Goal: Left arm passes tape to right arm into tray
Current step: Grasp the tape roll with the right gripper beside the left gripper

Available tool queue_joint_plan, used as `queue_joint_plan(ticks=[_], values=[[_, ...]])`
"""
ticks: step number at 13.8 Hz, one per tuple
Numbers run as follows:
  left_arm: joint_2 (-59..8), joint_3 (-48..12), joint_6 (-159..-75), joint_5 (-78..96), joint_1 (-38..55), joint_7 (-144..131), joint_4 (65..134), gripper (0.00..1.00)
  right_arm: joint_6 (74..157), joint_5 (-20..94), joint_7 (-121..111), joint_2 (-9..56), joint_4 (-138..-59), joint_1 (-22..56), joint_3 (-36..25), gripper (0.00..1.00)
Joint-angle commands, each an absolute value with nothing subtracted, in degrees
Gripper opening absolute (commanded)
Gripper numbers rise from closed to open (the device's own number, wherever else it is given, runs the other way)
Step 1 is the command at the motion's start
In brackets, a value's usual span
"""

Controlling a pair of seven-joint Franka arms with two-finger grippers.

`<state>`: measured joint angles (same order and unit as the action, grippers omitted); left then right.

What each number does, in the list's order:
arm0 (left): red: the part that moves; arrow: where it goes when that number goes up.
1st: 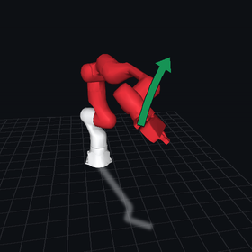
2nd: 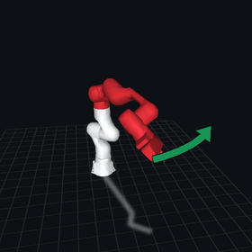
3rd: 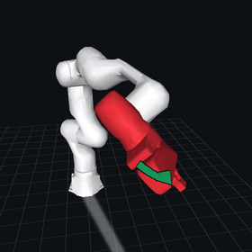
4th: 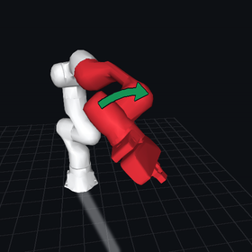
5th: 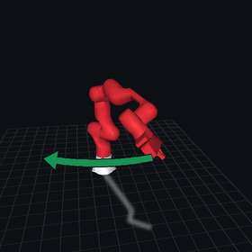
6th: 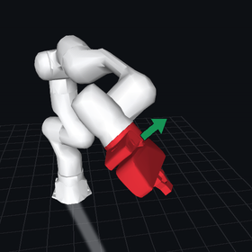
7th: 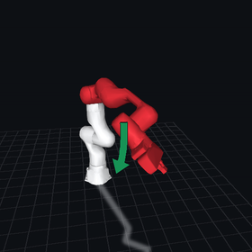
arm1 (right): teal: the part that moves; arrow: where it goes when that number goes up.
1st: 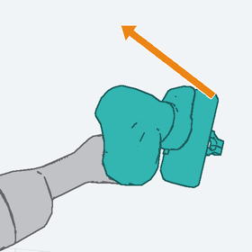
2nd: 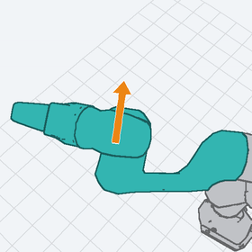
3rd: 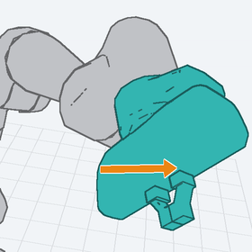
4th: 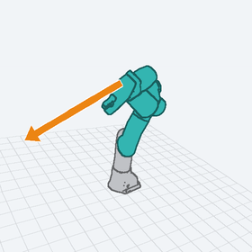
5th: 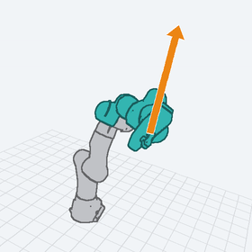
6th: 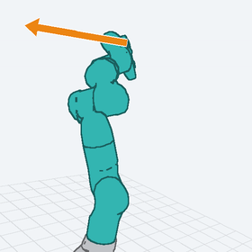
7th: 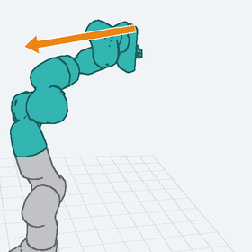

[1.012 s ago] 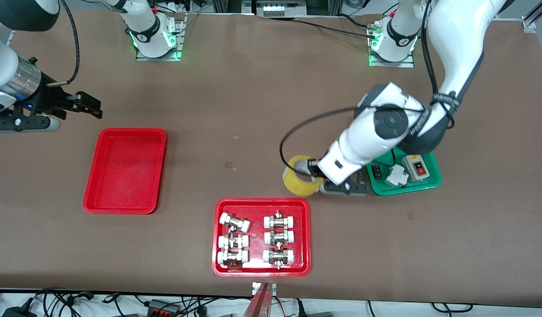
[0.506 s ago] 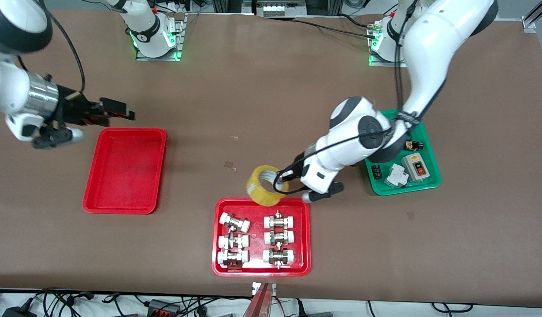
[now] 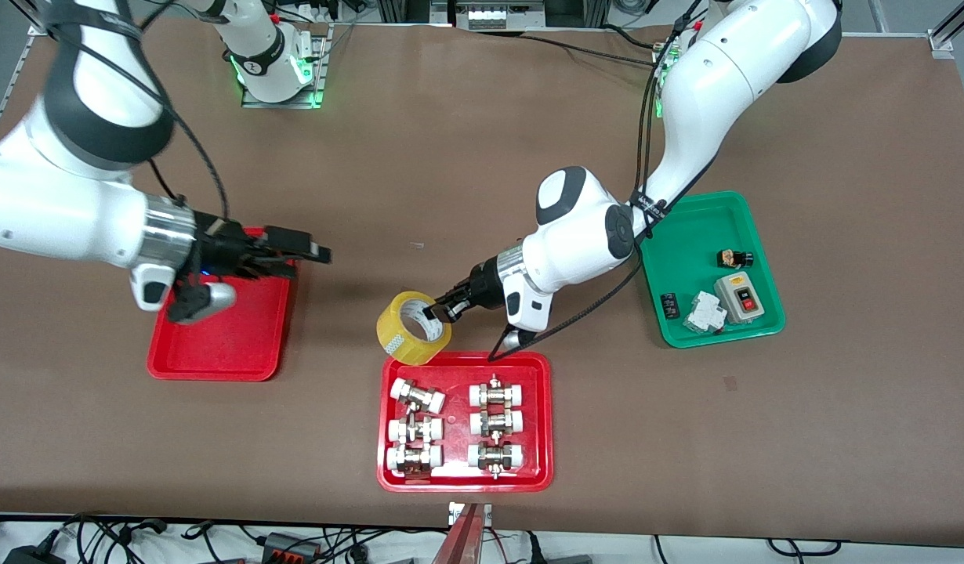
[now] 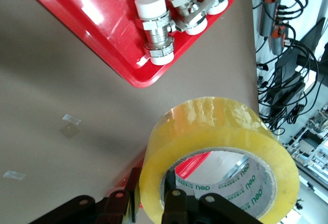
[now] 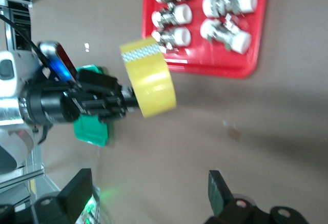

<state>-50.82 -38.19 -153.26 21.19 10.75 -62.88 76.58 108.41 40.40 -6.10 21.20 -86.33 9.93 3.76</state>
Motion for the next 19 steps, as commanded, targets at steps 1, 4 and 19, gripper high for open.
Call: queue_joint_plan(ticks=[1, 4, 19], values=[[-50.8, -37.8, -152.2, 24.7, 12.2, -67.5, 74.3, 0.02, 113.3, 42.0, -11.0, 27.0, -81.8, 12.5, 3.5, 1.0], [-51.0, -37.6, -152.2, 24.6, 13.6, -71.5, 73.9, 0.05, 120.2, 44.3, -11.3, 30.5, -81.6, 15.7, 3.5, 1.0], [-51.1, -37.4, -152.2, 23.0, 12.9, -71.1, 73.9, 0.04, 125.3, 44.4, -14.4, 34.5, -78.4, 16.9, 3.5, 0.0]])
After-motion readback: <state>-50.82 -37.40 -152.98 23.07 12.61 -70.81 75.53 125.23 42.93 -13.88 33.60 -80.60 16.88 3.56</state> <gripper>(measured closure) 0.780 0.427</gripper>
